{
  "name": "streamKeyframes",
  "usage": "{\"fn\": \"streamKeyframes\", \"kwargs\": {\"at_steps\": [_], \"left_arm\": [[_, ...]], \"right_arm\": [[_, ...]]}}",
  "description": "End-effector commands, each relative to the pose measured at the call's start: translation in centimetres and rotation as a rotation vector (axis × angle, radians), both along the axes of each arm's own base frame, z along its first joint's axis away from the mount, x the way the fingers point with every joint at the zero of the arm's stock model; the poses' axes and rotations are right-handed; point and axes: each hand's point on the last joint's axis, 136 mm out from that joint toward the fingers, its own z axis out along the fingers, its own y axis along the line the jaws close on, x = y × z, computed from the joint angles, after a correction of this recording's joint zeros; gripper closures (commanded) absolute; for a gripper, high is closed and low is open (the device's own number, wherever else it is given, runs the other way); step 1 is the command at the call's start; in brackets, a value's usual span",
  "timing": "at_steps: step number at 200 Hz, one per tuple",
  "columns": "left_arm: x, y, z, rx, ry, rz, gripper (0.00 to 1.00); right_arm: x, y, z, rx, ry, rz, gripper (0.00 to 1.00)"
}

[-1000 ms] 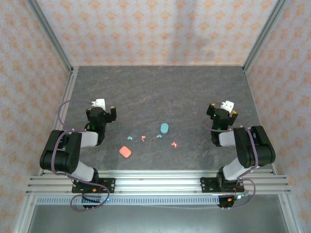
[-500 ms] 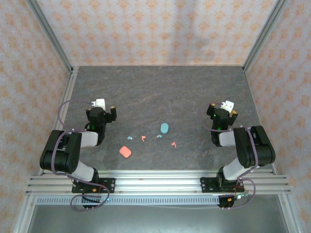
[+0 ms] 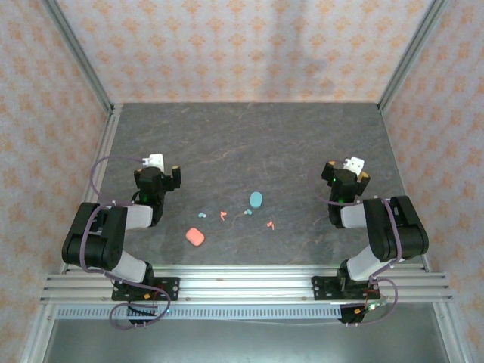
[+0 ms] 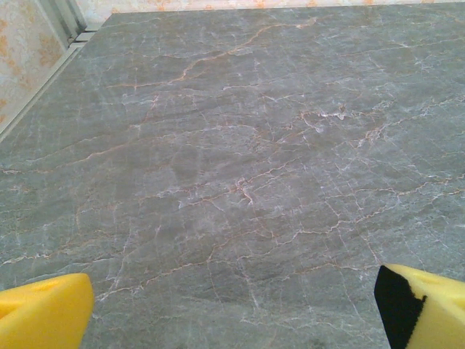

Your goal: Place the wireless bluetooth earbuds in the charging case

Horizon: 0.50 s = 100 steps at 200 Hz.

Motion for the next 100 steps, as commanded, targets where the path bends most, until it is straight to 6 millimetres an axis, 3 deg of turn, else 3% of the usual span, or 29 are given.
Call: {"fn": "streamKeyframes", "kwargs": {"at_steps": [1,68,100], "left_arm": [[0.6,0.0,1.0,-0.009,-0.029,0.005,0.00],[0.5,0.0,0.9,-0.009,-0.028,0.004,0.00],[0.7,0.2,2.7,-0.012,0.019,0.020,0.00]], "right_arm": [[0.1,0.0,0.3,0.009,-0.015,-0.006,0.00],[-0.1,0.0,0.5,0.007,-0.027,-0.007,0.00],[-0.6,0.3,1.7,0.007,-0.053,0.015,0.01]]}}
